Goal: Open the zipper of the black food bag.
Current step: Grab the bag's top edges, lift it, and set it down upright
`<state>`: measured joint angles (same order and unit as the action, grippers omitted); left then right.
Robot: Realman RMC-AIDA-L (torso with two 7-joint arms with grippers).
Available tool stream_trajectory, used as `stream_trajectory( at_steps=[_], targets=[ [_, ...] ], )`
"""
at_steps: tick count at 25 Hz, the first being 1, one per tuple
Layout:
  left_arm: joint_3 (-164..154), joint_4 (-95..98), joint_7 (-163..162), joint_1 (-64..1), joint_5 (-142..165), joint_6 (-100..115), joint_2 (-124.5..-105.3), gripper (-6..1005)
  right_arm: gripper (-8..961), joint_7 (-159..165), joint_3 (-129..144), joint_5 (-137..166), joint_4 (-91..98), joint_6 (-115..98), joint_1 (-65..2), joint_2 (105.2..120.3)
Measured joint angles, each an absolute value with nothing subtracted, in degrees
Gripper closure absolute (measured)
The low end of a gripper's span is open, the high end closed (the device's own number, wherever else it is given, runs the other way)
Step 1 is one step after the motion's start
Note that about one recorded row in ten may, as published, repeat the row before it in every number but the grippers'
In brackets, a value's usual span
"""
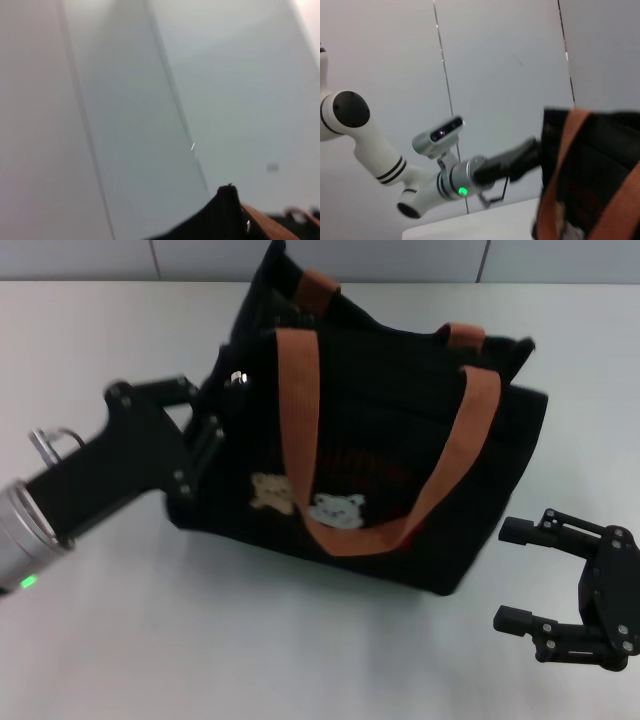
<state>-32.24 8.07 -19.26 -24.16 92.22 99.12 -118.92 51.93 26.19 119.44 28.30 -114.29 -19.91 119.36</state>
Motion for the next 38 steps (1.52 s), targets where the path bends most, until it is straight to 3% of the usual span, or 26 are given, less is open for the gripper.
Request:
stream_trajectory(
  at_steps=[8, 19, 38],
  targets=[
    [-35.0, 22.0, -10.2, -29.1, 90.3, 110.1, -118.98, 887, 120, 52.1, 26.3, 119.4, 27.4, -114.3, -20.2, 119.36],
    [-42.6, 20.9, 3.5, -30.8, 90.0, 107.1, -119.18, 891, 121, 56.3, 27.9, 119.7, 26.9, -112.3, -21.9, 119.09],
    [-45.8, 17.0, 11.6, -30.1, 90.4, 108.8, -119.19, 896, 121, 64.9, 42.6, 117.9, 19.0, -93.4, -33.8, 119.67]
  ],
)
